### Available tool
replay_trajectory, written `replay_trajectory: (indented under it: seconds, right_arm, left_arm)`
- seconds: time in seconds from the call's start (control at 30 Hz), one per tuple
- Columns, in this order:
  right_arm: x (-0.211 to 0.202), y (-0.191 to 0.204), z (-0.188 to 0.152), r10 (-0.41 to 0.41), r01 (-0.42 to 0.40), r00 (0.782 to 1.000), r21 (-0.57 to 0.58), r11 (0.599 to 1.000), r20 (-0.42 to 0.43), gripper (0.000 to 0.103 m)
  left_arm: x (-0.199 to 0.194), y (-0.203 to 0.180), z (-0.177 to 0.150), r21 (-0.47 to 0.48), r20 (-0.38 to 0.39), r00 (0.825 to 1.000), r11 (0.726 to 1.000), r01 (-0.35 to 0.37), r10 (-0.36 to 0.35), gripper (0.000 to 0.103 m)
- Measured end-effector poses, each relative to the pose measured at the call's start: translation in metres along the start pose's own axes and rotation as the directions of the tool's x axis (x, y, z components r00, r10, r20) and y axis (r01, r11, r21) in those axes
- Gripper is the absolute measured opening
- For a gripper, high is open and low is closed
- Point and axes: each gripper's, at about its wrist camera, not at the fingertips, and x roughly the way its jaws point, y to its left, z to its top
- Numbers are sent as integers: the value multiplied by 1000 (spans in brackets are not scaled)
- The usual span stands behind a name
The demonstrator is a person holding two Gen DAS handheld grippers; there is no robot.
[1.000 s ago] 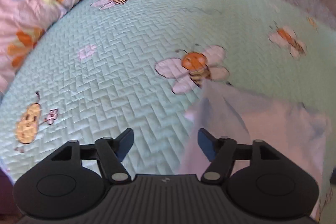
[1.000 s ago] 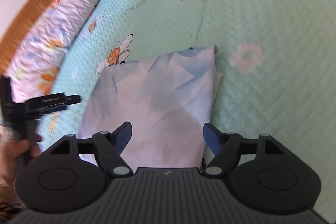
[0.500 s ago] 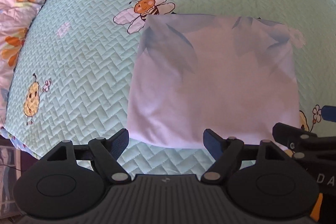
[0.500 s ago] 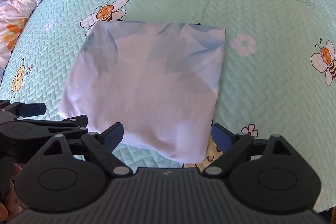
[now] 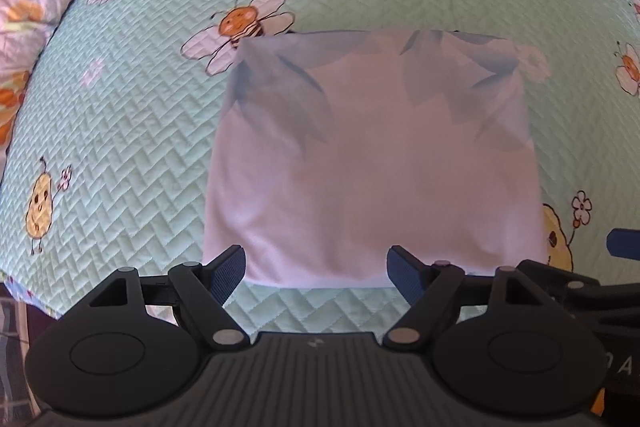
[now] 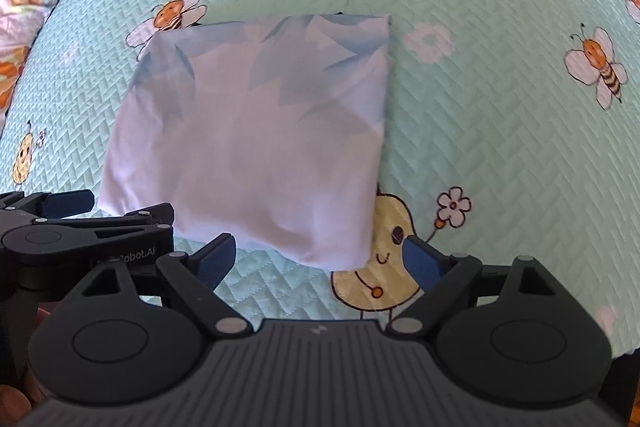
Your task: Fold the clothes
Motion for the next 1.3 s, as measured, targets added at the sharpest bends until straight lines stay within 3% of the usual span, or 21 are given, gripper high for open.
replay_trajectory:
  seconds: [0.73,0.83,0.93,1.0,1.03,1.1,1.13,1.2,1.23,1.3]
  right_arm:
    - [-6,-1,-6,1,-1,1000,6,1000,3,90]
    - [-4,-4,-5,25,-25,1000,13,1000,-3,90]
    - [-2,-13,-2,135,-135,991,27,991,-2,91]
    - [8,-35,2,265,-265,964,69,962,11,91]
    - [12,-46,4,329,-329,944,89,940,19,91]
    - [26,-73,7,443,-445,895,166,880,50,91]
    - [34,-89,7,493,-497,867,221,839,76,91]
    - [52,-122,8,581,-590,802,325,739,136,91]
    - [59,-132,8,610,-624,775,349,699,164,91]
    - [71,-140,9,643,-661,742,363,656,189,91]
  left_arm:
    - [-5,-2,-4,-12,7,1000,1000,6,-6,81]
    - [-4,2,-4,-42,13,999,998,46,-45,81]
    - [-5,24,-5,-138,49,988,979,153,-147,81]
    - [-8,54,-11,-263,127,976,943,205,-177,81]
    - [-6,76,-18,-344,176,965,907,243,-192,81]
    - [-2,119,-32,-490,273,939,810,322,-208,82]
    - [5,139,-41,-554,304,927,750,361,-221,83]
    - [24,167,-51,-627,326,913,666,403,-246,83]
    - [33,175,-52,-642,316,916,655,398,-247,83]
    - [48,181,-49,-642,287,926,668,376,-245,83]
